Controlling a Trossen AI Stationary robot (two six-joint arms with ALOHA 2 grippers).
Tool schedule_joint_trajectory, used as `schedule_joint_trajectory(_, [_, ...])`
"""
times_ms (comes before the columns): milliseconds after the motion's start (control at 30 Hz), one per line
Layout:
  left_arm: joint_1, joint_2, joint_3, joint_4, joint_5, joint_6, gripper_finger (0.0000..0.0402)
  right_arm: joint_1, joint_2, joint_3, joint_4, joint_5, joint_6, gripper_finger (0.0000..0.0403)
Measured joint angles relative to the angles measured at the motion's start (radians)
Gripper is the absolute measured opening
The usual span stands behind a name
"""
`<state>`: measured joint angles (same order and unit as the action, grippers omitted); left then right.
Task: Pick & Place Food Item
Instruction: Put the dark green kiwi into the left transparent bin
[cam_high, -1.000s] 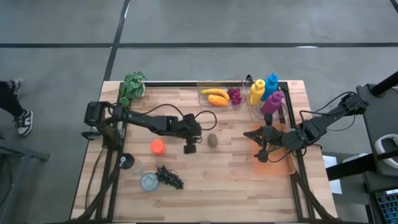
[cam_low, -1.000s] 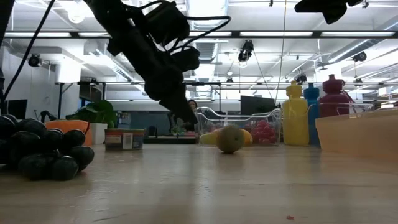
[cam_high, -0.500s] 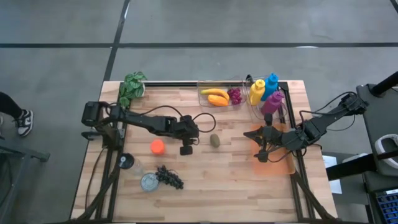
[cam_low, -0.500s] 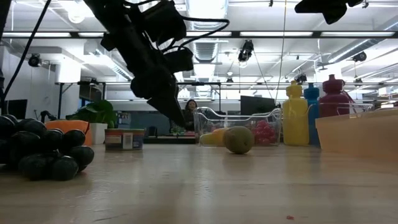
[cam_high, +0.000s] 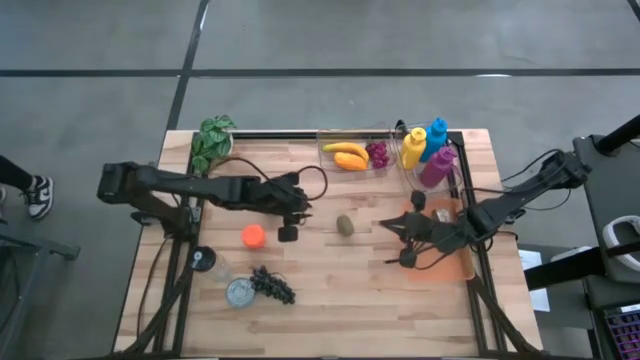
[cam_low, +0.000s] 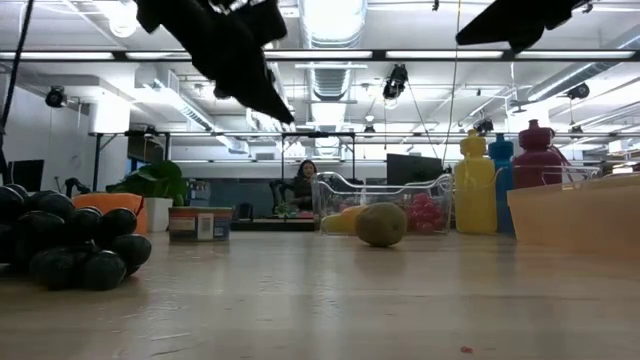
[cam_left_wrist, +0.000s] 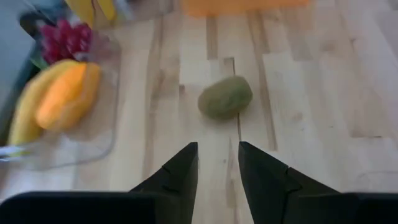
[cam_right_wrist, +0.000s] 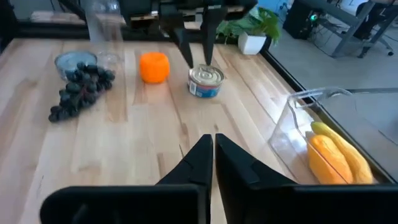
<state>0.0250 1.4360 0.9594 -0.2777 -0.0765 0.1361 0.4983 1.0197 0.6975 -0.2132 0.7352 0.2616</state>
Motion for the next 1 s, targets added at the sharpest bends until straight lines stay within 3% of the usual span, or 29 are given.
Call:
schedule_joint_trajectory(467, [-0.022,-0.201,-0.032,-0.044,-0.002,0.077,0.0119,-0.074,0.143,0.050,0.045,0.000,0.001,0.0145])
schedule_joint_trajectory(800, [-0.026,-0.336,-0.115,-0.035,-0.002,0.074,0.0119,-0.132,0.222,0.064,0.040,0.054,0.101,0.0220])
schedule_joint_trajectory(1000, [-0.027,-0.356,-0.131,-0.027,-0.002,0.074,0.0119,-0.169,0.242,0.064,0.036,0.047,0.177,0.0260])
